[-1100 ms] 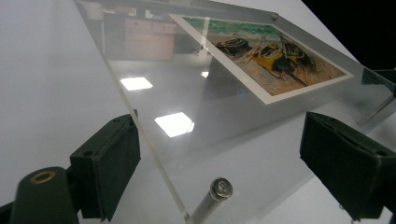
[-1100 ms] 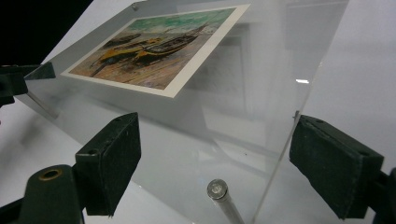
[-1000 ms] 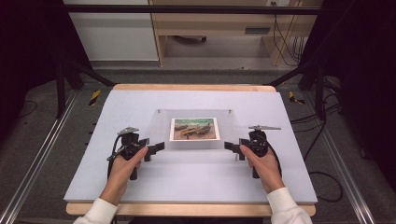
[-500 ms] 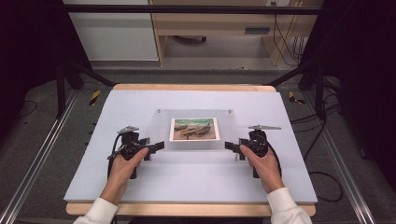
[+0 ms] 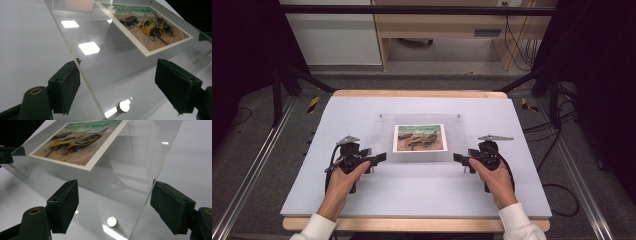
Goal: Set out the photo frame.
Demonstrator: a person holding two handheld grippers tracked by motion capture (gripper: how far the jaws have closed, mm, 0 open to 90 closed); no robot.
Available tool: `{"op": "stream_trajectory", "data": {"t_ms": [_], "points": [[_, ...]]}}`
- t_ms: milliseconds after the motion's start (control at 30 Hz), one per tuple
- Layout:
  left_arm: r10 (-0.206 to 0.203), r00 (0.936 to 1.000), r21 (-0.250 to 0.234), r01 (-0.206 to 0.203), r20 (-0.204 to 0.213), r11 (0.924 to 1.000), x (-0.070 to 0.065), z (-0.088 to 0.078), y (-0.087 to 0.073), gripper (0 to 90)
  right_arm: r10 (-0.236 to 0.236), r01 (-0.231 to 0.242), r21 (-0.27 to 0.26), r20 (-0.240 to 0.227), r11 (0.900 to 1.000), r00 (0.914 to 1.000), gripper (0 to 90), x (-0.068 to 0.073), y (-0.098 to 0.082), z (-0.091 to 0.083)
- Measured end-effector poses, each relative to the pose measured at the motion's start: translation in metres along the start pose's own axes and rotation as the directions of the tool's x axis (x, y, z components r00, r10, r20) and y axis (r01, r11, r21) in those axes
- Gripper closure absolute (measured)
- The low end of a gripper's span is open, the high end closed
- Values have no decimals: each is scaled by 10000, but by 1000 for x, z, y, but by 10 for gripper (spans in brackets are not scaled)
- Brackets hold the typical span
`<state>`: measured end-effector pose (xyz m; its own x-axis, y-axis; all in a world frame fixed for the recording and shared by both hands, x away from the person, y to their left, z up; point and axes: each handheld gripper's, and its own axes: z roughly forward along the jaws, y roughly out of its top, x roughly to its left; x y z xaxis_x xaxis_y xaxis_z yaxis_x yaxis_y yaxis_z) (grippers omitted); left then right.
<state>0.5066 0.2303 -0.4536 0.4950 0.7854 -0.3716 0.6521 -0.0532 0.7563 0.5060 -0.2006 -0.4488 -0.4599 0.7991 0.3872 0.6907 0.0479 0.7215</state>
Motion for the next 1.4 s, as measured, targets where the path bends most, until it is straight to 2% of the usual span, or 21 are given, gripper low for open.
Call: {"op": "stream_trajectory", "data": {"t_ms": [467, 567, 700, 867, 1167, 1200, 1300, 1400], "points": [[593, 9980, -76, -595, -235, 9982, -8, -12, -6, 252, -632, 638, -246, 246, 9977, 9977, 314, 7, -7, -12], [620, 9977, -209, -626, -281, 9978, -11, -14, -8, 270, -740, 748, -307, 277, 9967, 9969, 333, 8, -11, -16], [850, 9955, -190, -858, -409, 9961, -13, -19, -10, 301, -1064, 1078, -309, 456, 9937, 9933, 356, 13, -14, -21], [956, 9941, -231, -969, -520, 9950, -16, -22, -12, 322, -1167, 1187, -309, 586, 9925, 9914, 380, 16, -17, -24], [1176, 9905, -416, -1208, -713, 9918, -21, -32, -20, 395, -1671, 1724, -463, 1004, 9839, 9808, 442, 23, -25, -32], [1228, 9895, -423, -1263, -767, 9911, -22, -32, -20, 399, -1551, 1605, -473, 1022, 9859, 9826, 451, 25, -26, -33], [1328, 9870, -455, -1374, -908, 9895, -25, -35, -24, 413, -1676, 1748, -548, 1159, 9831, 9790, 474, 27, -30, -36], [1277, 9873, -597, -1337, -944, 9892, -27, -38, -27, 445, -1660, 1755, -681, 1269, 9821, 9779, 504, 29, -35, -38]]}}
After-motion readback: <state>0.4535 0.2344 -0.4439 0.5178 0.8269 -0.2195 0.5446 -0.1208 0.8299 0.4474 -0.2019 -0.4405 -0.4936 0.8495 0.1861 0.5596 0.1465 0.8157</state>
